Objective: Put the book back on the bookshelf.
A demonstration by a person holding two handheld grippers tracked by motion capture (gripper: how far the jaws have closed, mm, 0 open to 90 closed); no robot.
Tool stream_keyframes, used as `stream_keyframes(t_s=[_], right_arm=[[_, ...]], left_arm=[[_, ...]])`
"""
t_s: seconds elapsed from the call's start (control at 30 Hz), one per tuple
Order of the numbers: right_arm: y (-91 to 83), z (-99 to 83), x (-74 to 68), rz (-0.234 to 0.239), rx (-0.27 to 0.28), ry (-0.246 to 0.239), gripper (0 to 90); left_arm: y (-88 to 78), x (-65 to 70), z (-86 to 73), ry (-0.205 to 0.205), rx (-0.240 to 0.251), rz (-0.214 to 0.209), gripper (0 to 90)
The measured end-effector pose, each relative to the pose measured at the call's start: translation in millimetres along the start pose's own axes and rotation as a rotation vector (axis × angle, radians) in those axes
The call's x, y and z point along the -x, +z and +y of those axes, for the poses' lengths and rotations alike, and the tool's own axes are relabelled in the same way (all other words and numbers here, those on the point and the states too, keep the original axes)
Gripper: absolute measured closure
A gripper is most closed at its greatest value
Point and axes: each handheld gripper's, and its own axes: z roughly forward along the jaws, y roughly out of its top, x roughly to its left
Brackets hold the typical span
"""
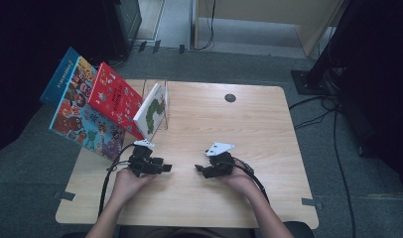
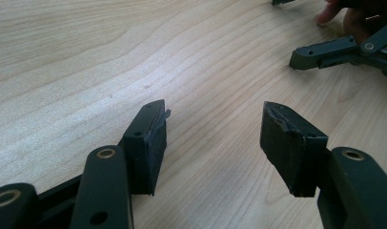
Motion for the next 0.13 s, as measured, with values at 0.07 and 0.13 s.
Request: stream_keyframes(t_s=[0.07, 0.13], right_arm=[[0.0, 0.0, 0.0, 0.001, 0.0, -0.001, 28.7], [0.0, 0.0, 0.0, 0.0, 0.0, 0.0, 28.6]], left_arm=[[0.0, 0.2, -0.1, 0.003, 0.0, 0.002, 42.9], [0.0, 0.2, -0.2, 0.005, 0.0, 0.002, 42.9]])
